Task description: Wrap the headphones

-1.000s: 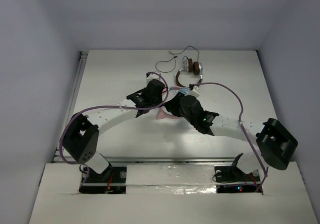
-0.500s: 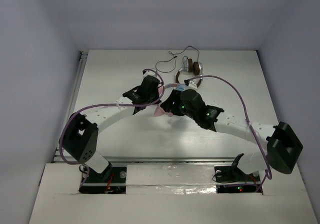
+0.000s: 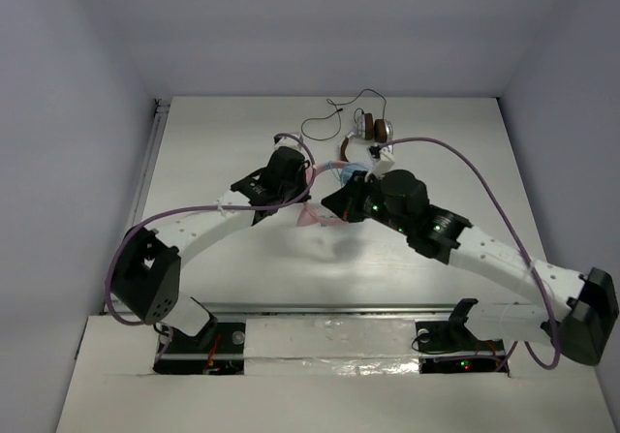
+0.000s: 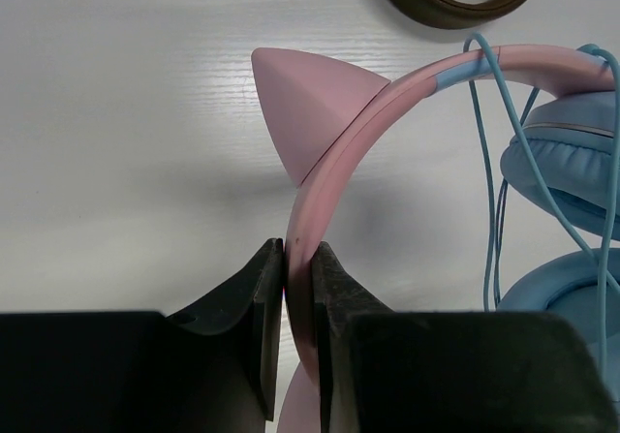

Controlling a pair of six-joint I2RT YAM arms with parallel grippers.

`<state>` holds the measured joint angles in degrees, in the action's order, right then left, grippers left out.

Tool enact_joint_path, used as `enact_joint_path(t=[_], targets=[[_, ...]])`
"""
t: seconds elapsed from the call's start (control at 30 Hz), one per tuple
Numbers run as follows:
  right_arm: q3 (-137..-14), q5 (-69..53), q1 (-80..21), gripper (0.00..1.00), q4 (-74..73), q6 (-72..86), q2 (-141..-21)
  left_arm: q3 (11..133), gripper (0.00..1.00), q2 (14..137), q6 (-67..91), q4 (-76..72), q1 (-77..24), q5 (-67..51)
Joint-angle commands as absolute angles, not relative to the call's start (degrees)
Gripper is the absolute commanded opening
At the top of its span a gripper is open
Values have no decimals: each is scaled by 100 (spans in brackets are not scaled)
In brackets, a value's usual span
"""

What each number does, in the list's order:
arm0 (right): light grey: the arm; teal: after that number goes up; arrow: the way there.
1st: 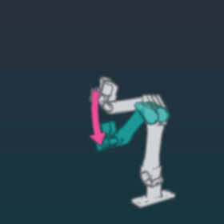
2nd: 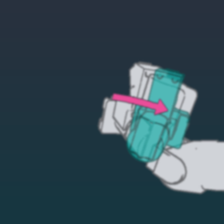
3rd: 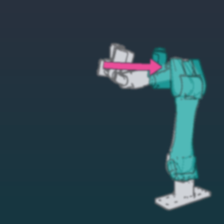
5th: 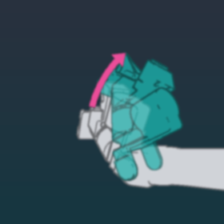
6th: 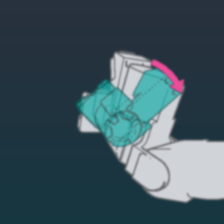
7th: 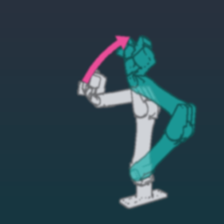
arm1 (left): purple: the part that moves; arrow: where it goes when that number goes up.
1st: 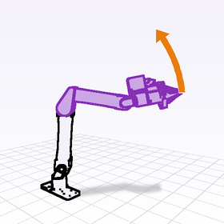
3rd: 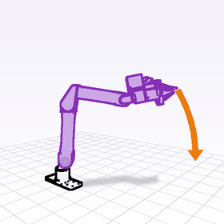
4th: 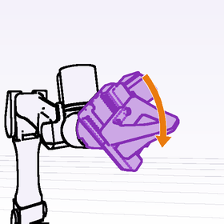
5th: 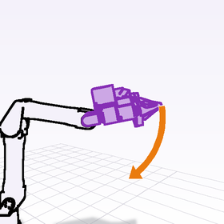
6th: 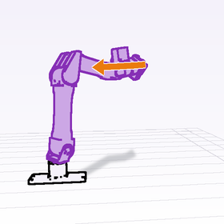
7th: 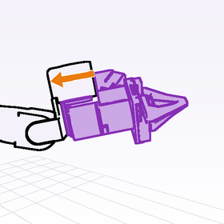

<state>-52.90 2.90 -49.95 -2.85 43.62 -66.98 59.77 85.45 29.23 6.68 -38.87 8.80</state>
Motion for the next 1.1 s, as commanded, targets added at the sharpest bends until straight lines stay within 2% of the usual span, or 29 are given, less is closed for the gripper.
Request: enact_joint_path(t=[0.0,0.17,0.33,0.6,0.87,1.0,1.07], targets=[[-5476,219,-5010,0,-78,3676,-5908,5907,0,7955,2953,202,-3911,694],[-5362,711,-5010,0,-369,3314,-4828,5722,0,7735,2953,299,-4367,922],[-5195,1089,-5010,0,-685,3173,-4272,5344,0,7629,3208,238,-4790,993],[-4904,1546,-5010,0,-835,3208,-4140,4816,0,7972,3647,-334,-4843,1036],[-4772,1626,-5010,0,-738,3120,-4429,5203,0,8700,3297,-290,-4843,1784],[-4720,1792,-5010,0,-633,3076,-4465,5300,16,8973,3191,-395,-4781,1942],[-4755,2073,-5010,1,-685,3006,-4447,5352,16,9114,3173,-387,-4720,1977]])
